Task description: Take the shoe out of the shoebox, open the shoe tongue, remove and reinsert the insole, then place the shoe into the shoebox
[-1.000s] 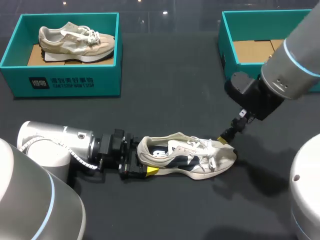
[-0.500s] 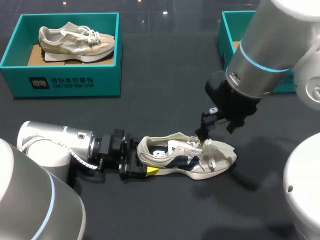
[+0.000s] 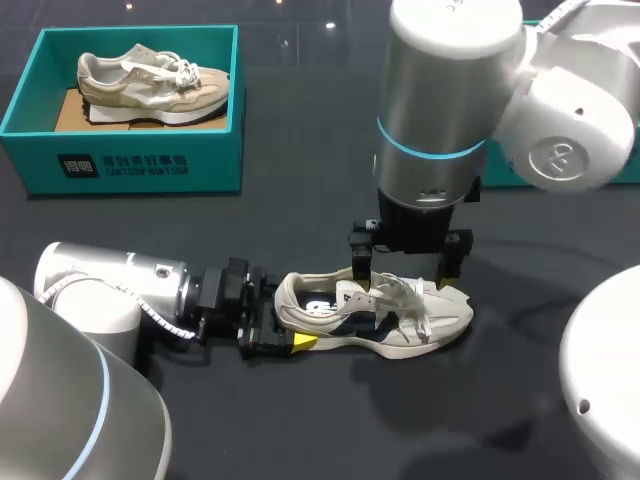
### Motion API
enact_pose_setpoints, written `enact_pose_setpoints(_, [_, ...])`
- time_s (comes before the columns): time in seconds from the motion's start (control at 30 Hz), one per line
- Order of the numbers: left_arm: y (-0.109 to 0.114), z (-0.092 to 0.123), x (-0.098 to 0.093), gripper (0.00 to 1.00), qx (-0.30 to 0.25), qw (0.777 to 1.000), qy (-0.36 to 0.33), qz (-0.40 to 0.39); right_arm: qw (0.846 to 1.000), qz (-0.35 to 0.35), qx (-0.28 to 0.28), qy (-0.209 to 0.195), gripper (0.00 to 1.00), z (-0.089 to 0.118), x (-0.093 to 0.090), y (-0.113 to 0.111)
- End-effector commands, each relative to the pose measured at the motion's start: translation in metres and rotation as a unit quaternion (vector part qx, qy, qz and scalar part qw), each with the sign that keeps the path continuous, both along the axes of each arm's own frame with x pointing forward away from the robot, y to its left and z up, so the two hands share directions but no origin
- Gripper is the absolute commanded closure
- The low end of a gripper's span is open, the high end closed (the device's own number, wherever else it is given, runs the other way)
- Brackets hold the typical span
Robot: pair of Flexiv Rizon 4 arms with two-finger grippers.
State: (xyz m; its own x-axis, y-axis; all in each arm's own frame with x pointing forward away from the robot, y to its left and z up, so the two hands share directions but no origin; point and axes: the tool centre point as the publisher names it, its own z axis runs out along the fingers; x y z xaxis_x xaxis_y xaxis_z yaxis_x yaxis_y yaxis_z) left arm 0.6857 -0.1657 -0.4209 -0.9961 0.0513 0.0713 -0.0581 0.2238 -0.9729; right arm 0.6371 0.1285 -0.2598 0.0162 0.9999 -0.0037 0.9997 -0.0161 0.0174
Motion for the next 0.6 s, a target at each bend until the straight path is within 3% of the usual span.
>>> enact_pose_setpoints(0.03, [0.001, -0.001, 0.001, 1.00, 0.000, 1.000, 0.000, 0.000, 0.982, -0.129, -0.138, -0.005, 0.00, -0.007, 0.005, 0.025])
enact_pose_setpoints(0.17, [0.001, -0.001, 0.001, 1.00, 0.000, 1.000, 0.000, 0.000, 0.974, -0.150, -0.172, -0.005, 0.00, -0.017, 0.011, 0.042])
enact_pose_setpoints(0.37, [0.001, -0.001, 0.001, 1.00, 0.000, 1.000, 0.000, 0.000, 0.979, -0.135, -0.149, -0.034, 0.00, -0.028, 0.009, 0.040])
enact_pose_setpoints(0.6, [0.001, -0.001, 0.001, 1.00, 0.000, 1.000, 0.000, 0.000, 0.981, -0.132, -0.140, -0.034, 0.00, -0.030, 0.008, 0.040])
